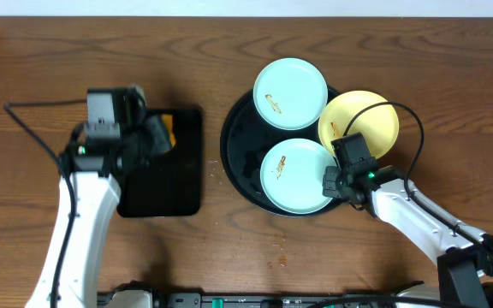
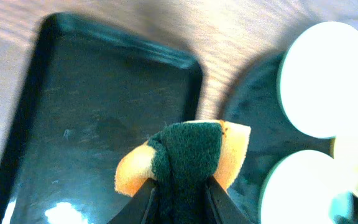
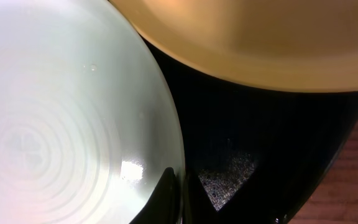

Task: Clean dirty plates on tray and stack at the side
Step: 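Move the sponge with the left gripper onto the lower green plate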

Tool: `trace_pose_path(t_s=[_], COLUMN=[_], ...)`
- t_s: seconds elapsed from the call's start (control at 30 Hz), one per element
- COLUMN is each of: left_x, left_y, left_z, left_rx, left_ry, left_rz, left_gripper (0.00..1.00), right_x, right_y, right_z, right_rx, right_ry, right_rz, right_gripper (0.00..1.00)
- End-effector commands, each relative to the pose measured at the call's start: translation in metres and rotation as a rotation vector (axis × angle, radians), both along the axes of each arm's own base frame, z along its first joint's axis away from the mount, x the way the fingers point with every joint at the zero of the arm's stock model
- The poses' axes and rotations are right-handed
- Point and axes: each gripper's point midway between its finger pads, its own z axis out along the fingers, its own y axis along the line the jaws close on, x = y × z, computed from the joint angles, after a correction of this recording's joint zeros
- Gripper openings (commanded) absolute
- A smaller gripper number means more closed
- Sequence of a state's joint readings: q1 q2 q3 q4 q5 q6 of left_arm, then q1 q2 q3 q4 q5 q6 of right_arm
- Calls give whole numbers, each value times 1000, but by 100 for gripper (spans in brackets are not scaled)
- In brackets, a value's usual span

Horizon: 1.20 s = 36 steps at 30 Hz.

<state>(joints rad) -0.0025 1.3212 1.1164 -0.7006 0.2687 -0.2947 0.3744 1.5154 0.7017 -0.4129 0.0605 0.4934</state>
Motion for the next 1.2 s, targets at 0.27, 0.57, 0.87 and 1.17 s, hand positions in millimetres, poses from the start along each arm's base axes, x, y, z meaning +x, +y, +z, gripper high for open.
trace_pose_path(t_s=[0.27,0.57,0.87,1.17], left_x=[-2,-14,-17,-6], left_y=[-122,-192,-224,-234], left_z=[-30,-53,-81,-83], left_rx=[-140,-40,5,3], left_ry=[145,108,101,38], left_rz=[-342,-518,-629,-674], left_gripper=[7,7,7,7], right_x=[-4,-4,-4,-4], right_y=[-1,-1,-1,-1], right_z=[-3,-3,-3,-3], right_rx=[-15,-15,-15,-15], right_ry=[12,12,12,12], right_rz=[4,4,4,4], right_gripper=[1,1,1,1])
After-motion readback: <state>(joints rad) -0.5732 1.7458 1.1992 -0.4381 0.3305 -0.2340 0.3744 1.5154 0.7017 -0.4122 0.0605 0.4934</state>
